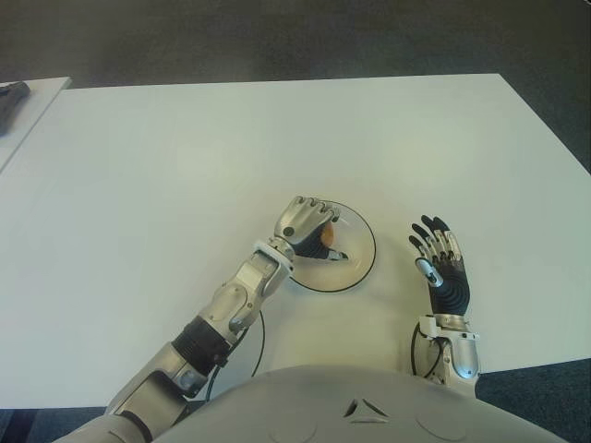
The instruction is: Put the apples into the plate.
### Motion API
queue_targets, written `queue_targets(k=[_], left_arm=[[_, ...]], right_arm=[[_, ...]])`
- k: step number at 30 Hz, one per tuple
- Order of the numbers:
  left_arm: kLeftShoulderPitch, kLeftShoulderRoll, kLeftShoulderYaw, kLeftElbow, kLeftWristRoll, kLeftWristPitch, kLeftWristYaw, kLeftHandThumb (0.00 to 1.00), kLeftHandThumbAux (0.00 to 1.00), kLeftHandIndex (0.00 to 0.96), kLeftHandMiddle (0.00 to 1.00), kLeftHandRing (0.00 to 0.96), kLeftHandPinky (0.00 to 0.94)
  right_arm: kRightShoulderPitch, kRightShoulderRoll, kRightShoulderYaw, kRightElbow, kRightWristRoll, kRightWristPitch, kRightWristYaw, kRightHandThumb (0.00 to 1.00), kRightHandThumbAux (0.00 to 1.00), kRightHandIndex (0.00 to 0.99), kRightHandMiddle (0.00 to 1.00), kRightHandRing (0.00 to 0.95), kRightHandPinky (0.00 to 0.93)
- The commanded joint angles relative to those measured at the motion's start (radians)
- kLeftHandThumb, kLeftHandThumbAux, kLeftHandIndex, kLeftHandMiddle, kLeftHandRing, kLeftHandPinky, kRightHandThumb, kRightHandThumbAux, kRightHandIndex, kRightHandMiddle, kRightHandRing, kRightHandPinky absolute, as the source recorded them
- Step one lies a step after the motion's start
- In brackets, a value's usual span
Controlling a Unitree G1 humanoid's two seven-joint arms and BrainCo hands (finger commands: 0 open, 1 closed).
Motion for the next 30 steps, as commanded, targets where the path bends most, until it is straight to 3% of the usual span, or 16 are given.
queue_targets(k=[1, 3, 4, 6, 9, 17, 30], left_arm=[[0.014, 0.003, 0.013, -0.004, -0.064, -0.008, -0.039, 0.678, 0.64, 0.36, 0.427, 0.482, 0.473], [0.015, 0.008, 0.011, -0.009, -0.072, -0.003, -0.051, 0.476, 0.532, 0.225, 0.269, 0.289, 0.311], [0.014, 0.012, 0.008, -0.011, -0.069, 0.001, -0.058, 0.445, 0.517, 0.203, 0.242, 0.257, 0.285], [0.012, 0.018, 0.003, -0.014, -0.061, 0.006, -0.068, 0.293, 0.454, 0.107, 0.116, 0.113, 0.135], [0.011, 0.022, 0.0, -0.016, -0.056, 0.007, -0.071, 0.206, 0.409, 0.045, 0.04, 0.037, 0.044], [0.011, 0.036, -0.001, -0.011, -0.068, -0.03, -0.031, 0.1, 0.276, 0.002, 0.002, 0.001, 0.002], [0.01, 0.042, 0.008, -0.001, -0.09, -0.062, 0.006, 0.072, 0.236, 0.0, 0.0, 0.0, 0.0]], right_arm=[[0.014, 0.006, 0.004, 0.018, 0.002, 0.039, -0.003, 0.279, 0.646, 0.113, 0.15, 0.152, 0.177], [0.014, 0.005, 0.004, 0.018, 0.002, 0.041, -0.003, 0.278, 0.644, 0.112, 0.149, 0.15, 0.174], [0.014, 0.005, 0.005, 0.018, 0.0, 0.042, -0.003, 0.277, 0.644, 0.112, 0.148, 0.149, 0.173], [0.014, 0.004, 0.005, 0.017, -0.002, 0.043, -0.004, 0.272, 0.643, 0.109, 0.147, 0.147, 0.171], [0.013, 0.004, 0.005, 0.018, -0.004, 0.044, -0.006, 0.269, 0.644, 0.108, 0.146, 0.147, 0.173], [0.011, -0.001, 0.007, 0.022, -0.01, 0.046, -0.003, 0.245, 0.649, 0.094, 0.129, 0.131, 0.154], [0.007, -0.002, 0.004, 0.03, -0.034, 0.036, -0.015, 0.212, 0.652, 0.084, 0.121, 0.125, 0.149]])
